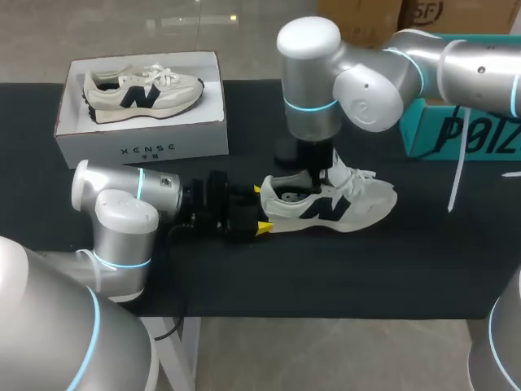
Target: Take the shoe out of the shoebox, open the shoe tongue, remove and reinsert the insole, then place the shoe into the shoebox
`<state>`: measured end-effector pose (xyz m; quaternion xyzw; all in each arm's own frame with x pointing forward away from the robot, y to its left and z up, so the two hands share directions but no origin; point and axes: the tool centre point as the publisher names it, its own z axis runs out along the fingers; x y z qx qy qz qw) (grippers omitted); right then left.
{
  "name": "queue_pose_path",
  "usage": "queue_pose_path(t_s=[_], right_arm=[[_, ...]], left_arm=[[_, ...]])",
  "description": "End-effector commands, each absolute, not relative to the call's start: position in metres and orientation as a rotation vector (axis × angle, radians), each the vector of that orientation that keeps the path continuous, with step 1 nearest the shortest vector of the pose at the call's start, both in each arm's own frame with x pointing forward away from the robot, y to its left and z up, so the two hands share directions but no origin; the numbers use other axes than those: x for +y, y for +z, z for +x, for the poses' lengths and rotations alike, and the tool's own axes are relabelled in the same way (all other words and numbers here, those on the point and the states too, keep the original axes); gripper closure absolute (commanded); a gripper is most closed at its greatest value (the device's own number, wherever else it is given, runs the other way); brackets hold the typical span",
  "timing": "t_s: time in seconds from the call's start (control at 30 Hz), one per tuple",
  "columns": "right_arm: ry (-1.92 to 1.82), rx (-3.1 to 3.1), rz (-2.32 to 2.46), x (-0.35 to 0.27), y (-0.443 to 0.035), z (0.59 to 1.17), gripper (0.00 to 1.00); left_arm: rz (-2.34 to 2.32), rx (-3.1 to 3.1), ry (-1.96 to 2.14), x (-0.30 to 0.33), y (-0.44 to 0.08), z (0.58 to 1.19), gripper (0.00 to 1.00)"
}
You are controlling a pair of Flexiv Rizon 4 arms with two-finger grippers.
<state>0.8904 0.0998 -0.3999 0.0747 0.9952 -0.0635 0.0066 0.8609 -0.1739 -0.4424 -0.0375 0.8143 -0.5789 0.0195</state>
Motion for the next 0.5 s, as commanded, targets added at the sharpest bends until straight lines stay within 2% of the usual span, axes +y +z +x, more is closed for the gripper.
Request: queue_pose_path(t_s=[0.03,0.33,0.5], right_arm=[[-0.184,3.106,0.228,0.096,-0.391,0.894,1.00],[-0.159,3.062,0.223,0.094,-0.367,0.904,1.00],[-0.166,3.060,0.249,0.086,-0.369,0.905,1.00]], left_arm=[[-0.114,2.533,-1.791,-0.176,-0.447,0.862,1.00],[-0.114,2.533,-1.791,-0.176,-0.447,0.862,1.00],[-0.114,2.533,-1.791,-0.176,-0.447,0.862,1.00]])
